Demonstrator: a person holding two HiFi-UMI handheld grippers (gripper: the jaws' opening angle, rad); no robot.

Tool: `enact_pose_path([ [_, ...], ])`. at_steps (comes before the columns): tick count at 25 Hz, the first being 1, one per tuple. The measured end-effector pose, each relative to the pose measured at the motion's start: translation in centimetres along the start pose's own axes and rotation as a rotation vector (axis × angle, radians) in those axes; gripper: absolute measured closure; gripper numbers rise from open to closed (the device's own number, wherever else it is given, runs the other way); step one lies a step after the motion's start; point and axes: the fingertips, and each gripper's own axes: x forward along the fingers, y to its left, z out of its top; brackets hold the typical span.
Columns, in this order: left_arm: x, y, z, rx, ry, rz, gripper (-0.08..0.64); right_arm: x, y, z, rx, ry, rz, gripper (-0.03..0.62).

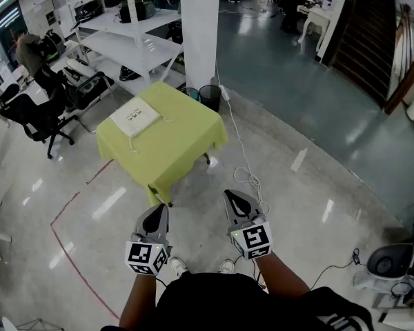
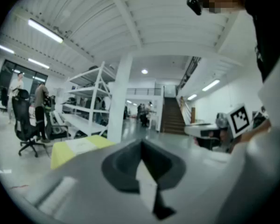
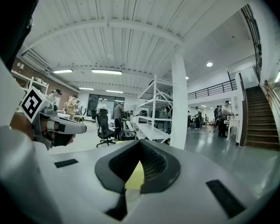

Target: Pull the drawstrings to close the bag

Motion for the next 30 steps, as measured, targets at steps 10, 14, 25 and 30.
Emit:
enact_pose_path([
  [10, -1.2, 5.0, -1.3, -0.127, 0.005, 0.041, 0.560, 2.5, 2.6, -0.6, 0.016, 0.057, -0.015, 0.586],
  [14, -1.7, 7.5, -1.7, -0.128, -0.006, 0.038, 0.560, 4.4, 4.9, -1.1, 0.025, 0.077, 0.009, 0.586],
  [25, -1.9, 11.7, -2.8, 0.032, 0.012, 0.020, 0.560, 7.9, 9.3, -1.4, -0.003, 0.095, -0.022, 0.586],
  [30, -1.3, 12.5, -2.7, 0.015, 0.015, 0.007, 0.560, 9.1, 9.9, -1.3, -0.007, 0.110, -0.016, 0.586],
])
